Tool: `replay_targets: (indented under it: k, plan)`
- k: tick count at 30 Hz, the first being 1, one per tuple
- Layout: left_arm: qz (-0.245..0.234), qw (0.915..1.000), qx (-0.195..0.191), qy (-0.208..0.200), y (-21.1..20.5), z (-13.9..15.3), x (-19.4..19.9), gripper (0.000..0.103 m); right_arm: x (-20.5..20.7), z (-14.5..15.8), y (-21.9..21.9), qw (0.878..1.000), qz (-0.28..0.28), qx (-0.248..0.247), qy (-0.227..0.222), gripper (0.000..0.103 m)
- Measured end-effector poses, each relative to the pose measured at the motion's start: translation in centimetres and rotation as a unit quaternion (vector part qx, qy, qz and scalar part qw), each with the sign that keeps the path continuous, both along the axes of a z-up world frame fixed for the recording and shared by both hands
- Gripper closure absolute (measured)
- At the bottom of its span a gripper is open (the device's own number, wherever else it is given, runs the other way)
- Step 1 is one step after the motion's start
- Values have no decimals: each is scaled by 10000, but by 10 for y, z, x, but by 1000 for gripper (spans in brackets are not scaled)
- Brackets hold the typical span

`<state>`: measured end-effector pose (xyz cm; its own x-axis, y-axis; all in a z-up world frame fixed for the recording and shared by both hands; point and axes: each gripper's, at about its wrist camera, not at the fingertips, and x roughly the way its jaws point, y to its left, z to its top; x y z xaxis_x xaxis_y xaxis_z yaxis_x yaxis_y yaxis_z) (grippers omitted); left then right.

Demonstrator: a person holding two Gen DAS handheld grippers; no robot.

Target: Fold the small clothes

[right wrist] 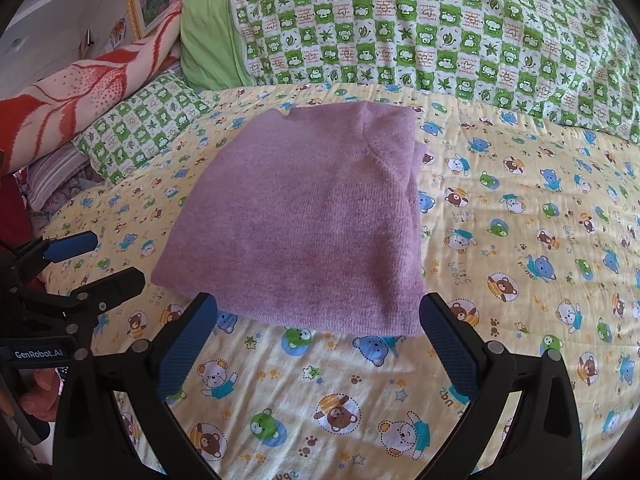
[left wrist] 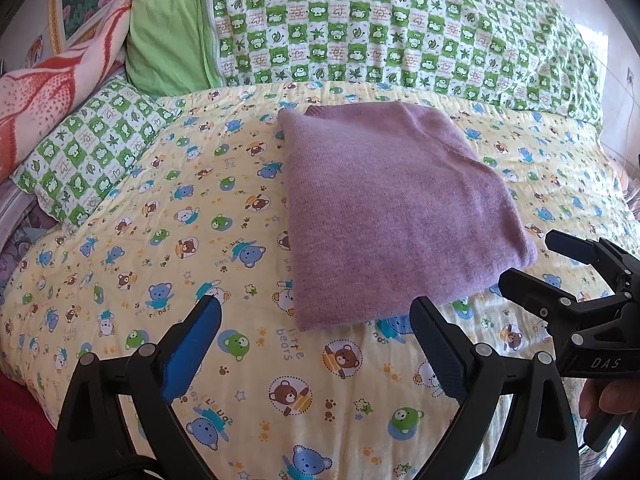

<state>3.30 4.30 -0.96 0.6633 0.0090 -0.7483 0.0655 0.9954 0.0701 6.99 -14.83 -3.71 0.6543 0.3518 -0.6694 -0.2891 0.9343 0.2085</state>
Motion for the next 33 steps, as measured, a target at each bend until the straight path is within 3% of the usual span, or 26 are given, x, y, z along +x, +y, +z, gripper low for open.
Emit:
replay_targets:
  k: [33]
  plan:
    - [-188, 9998, 1, -29, 4, 5, 7, 6, 5, 11, -1, 10000, -29, 39, -65, 2]
